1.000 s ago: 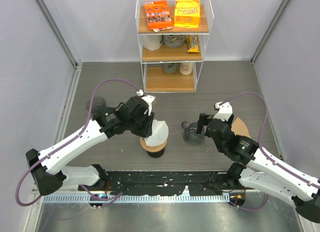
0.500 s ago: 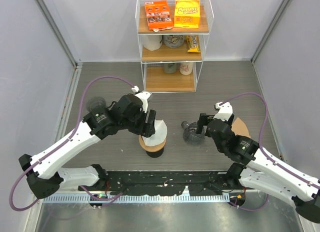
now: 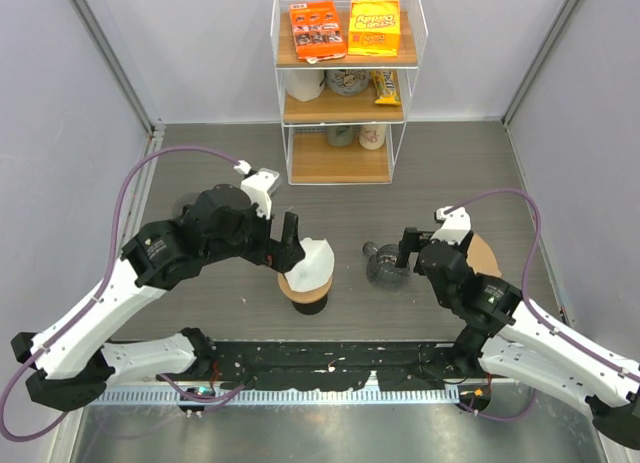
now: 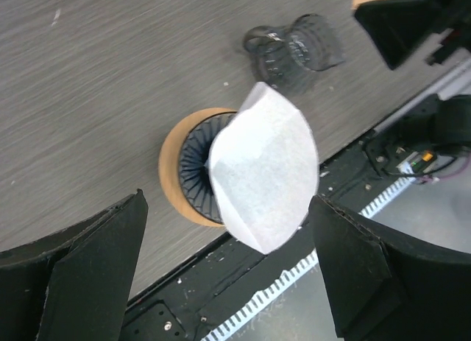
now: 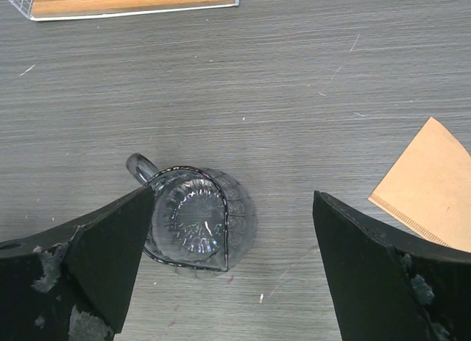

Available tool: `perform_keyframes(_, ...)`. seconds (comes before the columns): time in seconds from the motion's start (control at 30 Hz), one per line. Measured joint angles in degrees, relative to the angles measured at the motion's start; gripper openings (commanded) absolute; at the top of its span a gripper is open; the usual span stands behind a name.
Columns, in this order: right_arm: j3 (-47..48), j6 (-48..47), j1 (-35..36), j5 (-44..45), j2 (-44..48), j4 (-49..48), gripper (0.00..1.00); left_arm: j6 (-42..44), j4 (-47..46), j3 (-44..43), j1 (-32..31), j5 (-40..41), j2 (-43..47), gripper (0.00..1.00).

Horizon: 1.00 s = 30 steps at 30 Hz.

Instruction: Place the coffee filter in the dripper

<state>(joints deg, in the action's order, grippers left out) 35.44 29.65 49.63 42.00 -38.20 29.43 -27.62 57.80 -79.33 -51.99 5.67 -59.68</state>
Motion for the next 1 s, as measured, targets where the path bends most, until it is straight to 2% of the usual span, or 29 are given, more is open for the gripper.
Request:
perform_keyframes(0.13, -0.70, -0.02, -0.02, 0.83, 0.48, -0.02, 0.95, 1.18, -2.36, 0.00, -0.02, -5.81, 0.28, 0.99)
perform_keyframes(0.23, -1.03, -0.09, -0.04, 1.22, 0.70, -0.07, 0.95, 1.51, -3.85, -0.02, -0.70, -9.25, -1.33, 0.92)
perform_keyframes(0.33, -1.38, -0.24, -0.15, 1.60, 0.87, -0.15, 0.96, 1.95, -4.13, -0.37, -2.47, -9.94, -4.02, 0.68)
perform_keyframes(0.53, -1.60, -0.50, -0.15, 2.78, 1.22, -0.31, 0.96, 2.21, -0.72, -4.00, -6.16, -4.04, -11.93, 0.36)
perform_keyframes(0.77, -1.62, -0.83, -0.15, 3.69, 1.20, -0.31, 0.95, 1.27, 5.64, -6.69, -7.30, 3.41, -18.69, 0.23)
perform_keyframes(1.0, -1.81, -1.03, -0.15, 4.50, 1.18, -0.33, 0.95, -0.44, 8.94, -6.67, -8.15, 5.64, -20.22, 0.20)
